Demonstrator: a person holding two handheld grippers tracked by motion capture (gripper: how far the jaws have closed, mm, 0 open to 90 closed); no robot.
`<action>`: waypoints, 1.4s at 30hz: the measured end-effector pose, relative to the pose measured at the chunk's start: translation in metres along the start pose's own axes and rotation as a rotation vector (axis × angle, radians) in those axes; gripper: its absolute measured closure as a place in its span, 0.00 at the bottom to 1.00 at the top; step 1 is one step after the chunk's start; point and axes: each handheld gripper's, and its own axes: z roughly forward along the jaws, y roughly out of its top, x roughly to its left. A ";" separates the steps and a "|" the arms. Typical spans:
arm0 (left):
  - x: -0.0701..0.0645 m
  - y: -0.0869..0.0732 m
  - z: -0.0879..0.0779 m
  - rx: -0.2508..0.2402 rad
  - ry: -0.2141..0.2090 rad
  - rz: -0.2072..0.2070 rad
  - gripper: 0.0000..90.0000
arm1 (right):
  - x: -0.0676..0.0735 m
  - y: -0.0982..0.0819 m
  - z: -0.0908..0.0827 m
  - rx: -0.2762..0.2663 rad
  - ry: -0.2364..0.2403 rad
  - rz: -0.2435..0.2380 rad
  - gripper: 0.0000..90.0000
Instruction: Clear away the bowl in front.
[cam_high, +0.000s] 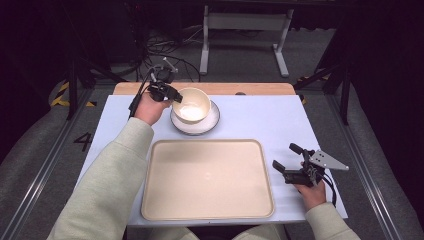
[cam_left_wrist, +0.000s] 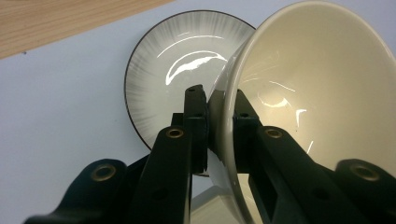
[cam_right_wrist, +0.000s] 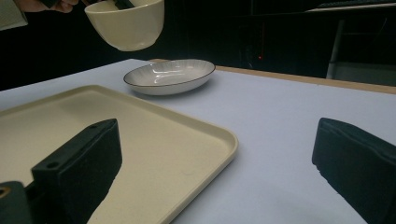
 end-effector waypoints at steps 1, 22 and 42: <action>-0.001 0.000 -0.002 0.000 -0.004 0.003 0.91 | 0.000 0.000 0.000 0.000 0.000 0.000 0.02; -0.026 -0.016 -0.033 0.026 -0.104 0.168 0.91 | 0.000 0.000 0.000 0.000 -0.001 0.001 0.02; -0.050 -0.030 -0.050 0.069 -0.153 0.316 0.91 | 0.000 0.000 0.000 -0.003 0.001 0.005 0.02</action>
